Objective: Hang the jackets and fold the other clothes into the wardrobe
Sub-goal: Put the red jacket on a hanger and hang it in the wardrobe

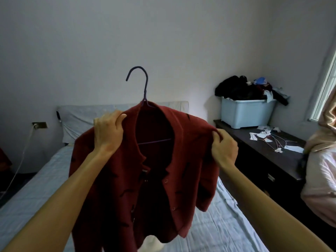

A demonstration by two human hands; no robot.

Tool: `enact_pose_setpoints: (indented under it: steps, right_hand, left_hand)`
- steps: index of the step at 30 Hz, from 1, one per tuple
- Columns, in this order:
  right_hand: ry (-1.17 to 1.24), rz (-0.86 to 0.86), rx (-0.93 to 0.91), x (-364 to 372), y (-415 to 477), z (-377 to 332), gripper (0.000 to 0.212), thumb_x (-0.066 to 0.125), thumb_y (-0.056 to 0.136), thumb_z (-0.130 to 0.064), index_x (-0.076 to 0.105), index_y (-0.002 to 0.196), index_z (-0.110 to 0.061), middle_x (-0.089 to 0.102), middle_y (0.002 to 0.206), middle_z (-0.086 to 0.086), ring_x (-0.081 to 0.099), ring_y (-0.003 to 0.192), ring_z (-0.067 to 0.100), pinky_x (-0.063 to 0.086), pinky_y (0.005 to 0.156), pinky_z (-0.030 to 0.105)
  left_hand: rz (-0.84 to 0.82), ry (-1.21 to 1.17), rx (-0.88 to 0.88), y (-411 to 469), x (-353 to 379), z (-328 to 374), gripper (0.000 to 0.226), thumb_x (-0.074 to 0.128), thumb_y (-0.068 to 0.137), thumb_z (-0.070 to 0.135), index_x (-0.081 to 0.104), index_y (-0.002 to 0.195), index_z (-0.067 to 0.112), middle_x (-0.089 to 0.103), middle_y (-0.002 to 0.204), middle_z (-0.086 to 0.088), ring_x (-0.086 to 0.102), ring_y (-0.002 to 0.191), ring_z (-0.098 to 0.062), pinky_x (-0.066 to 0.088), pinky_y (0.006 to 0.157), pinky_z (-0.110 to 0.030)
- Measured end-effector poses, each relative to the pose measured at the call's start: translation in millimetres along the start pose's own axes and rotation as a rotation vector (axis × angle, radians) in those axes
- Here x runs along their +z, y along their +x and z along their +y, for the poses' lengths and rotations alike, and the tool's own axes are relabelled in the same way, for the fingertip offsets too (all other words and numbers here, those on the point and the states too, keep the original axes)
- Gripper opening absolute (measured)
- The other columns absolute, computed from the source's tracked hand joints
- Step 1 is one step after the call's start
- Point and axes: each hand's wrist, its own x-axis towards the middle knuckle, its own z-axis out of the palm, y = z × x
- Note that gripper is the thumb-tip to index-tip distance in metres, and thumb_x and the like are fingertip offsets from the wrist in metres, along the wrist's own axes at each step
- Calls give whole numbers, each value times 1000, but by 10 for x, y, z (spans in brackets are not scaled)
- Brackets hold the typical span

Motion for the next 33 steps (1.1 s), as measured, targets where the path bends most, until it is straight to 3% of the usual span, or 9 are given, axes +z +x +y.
enact_pose_setpoints:
  steps: [3, 8, 10, 12, 18, 22, 27, 30, 33]
  right_hand:
    - [75, 23, -65, -125, 253, -53, 18, 51, 95, -26, 67, 99, -19, 69, 95, 5, 60, 88, 25, 35, 72, 25]
    - [40, -160, -146, -190, 484, -100, 26, 43, 99, -28, 60, 80, -23, 58, 71, -8, 55, 76, 20, 35, 68, 29]
    - [-21, -260, -144, -174, 489, -104, 35, 32, 101, -32, 66, 100, -22, 67, 93, -2, 58, 93, 23, 39, 78, 31]
    - [21, -302, -150, -168, 445, -152, 42, 26, 102, -36, 57, 127, -23, 66, 111, -1, 57, 106, 16, 41, 91, 32]
    - [-100, -486, -512, -167, 323, -313, 33, 45, 97, -38, 60, 121, -21, 66, 114, -1, 58, 104, 16, 46, 91, 35]
    - [-156, -343, -585, -146, 352, -310, 24, 48, 97, -30, 63, 112, -18, 69, 102, 3, 62, 93, 25, 49, 80, 41]
    - [-190, -270, -615, -73, 333, -409, 22, 47, 98, -30, 65, 102, -17, 69, 84, 3, 62, 73, 26, 46, 65, 35]
    - [-236, -252, -623, -44, 343, -459, 24, 45, 99, -31, 63, 102, -17, 68, 84, 3, 61, 72, 26, 37, 62, 31]
    - [-244, -304, -653, -8, 323, -543, 23, 43, 99, -28, 61, 105, -16, 68, 91, 6, 61, 78, 28, 40, 66, 33]
  left_hand:
    - [-49, -39, 39, -14, -23, -165, 24, 51, 93, 23, 66, 90, 3, 66, 73, -16, 60, 64, -33, 49, 68, -46]
    - [-78, -95, 6, -48, 4, -134, 19, 53, 95, 16, 66, 92, 2, 67, 75, -17, 60, 66, -32, 44, 63, -38]
    - [-53, -118, -75, -59, 44, -43, 21, 52, 96, 19, 66, 91, 4, 67, 75, -16, 59, 67, -31, 42, 61, -36]
    - [-50, -124, -115, -74, 94, 55, 22, 52, 95, 21, 66, 89, 5, 66, 73, -15, 58, 66, -31, 38, 59, -33]
    - [-49, -152, -147, -120, 171, 193, 22, 53, 95, 20, 66, 86, 4, 64, 70, -12, 55, 63, -26, 34, 61, -30]
    - [-84, -188, -148, -60, 130, 224, 23, 52, 96, 23, 65, 88, 6, 58, 64, -4, 51, 59, -21, 33, 60, -29]
    - [-133, -200, -159, -41, 138, 256, 23, 51, 96, 25, 67, 93, 9, 57, 67, 5, 51, 61, -15, 33, 61, -27]
    - [-159, -209, -161, -40, 176, 294, 24, 51, 96, 25, 68, 95, 8, 61, 72, 1, 53, 66, -16, 34, 61, -28]
    - [-181, -197, -127, -31, 219, 381, 23, 51, 96, 23, 68, 94, 7, 67, 75, -9, 55, 67, -19, 30, 61, -27]
